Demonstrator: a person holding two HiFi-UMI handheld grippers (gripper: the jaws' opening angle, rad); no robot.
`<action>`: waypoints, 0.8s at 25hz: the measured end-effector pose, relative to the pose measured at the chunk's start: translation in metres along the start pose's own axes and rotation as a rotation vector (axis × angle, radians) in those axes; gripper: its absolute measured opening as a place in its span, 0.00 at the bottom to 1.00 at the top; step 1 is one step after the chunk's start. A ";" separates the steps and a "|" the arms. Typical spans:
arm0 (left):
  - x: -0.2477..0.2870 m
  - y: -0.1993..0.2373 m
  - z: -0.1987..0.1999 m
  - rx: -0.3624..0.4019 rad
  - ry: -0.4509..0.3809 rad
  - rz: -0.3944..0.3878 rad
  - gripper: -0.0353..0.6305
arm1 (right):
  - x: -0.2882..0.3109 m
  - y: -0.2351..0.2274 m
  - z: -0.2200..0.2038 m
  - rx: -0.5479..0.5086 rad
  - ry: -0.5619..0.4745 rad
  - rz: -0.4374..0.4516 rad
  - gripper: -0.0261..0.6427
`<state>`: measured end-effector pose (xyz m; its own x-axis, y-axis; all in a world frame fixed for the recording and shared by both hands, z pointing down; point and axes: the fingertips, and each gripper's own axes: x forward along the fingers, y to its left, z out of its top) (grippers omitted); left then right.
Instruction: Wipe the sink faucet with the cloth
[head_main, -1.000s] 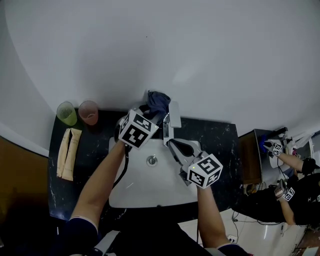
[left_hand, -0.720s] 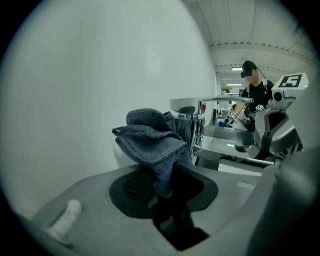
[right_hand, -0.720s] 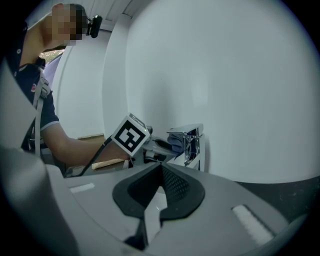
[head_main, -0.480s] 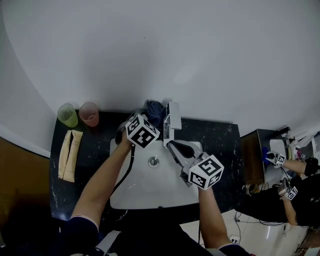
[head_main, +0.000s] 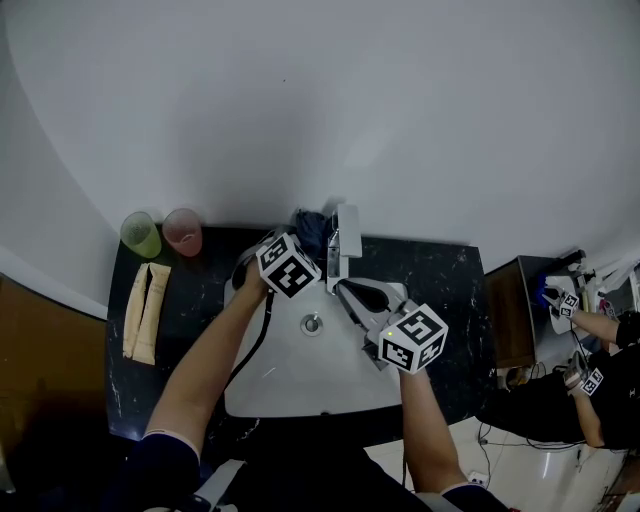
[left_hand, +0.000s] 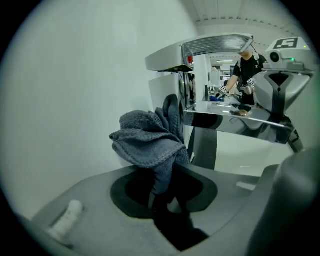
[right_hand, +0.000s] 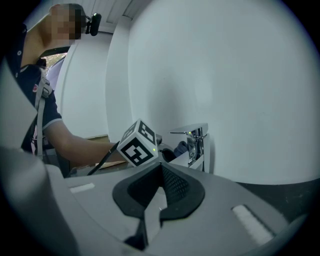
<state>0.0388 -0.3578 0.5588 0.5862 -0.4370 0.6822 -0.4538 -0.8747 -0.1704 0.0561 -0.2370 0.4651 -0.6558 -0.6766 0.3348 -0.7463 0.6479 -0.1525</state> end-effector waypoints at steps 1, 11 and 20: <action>-0.002 -0.004 -0.001 0.006 0.002 -0.009 0.21 | 0.000 0.000 0.000 0.001 -0.002 0.002 0.05; -0.014 -0.041 -0.001 0.014 -0.049 -0.075 0.22 | 0.001 0.000 -0.001 0.002 -0.008 0.023 0.05; -0.027 -0.069 0.009 0.107 -0.136 -0.136 0.22 | 0.002 0.000 0.000 0.010 -0.013 0.054 0.05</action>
<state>0.0603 -0.2874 0.5462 0.7254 -0.3309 0.6036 -0.2942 -0.9418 -0.1627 0.0553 -0.2383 0.4657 -0.6966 -0.6452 0.3138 -0.7108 0.6803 -0.1790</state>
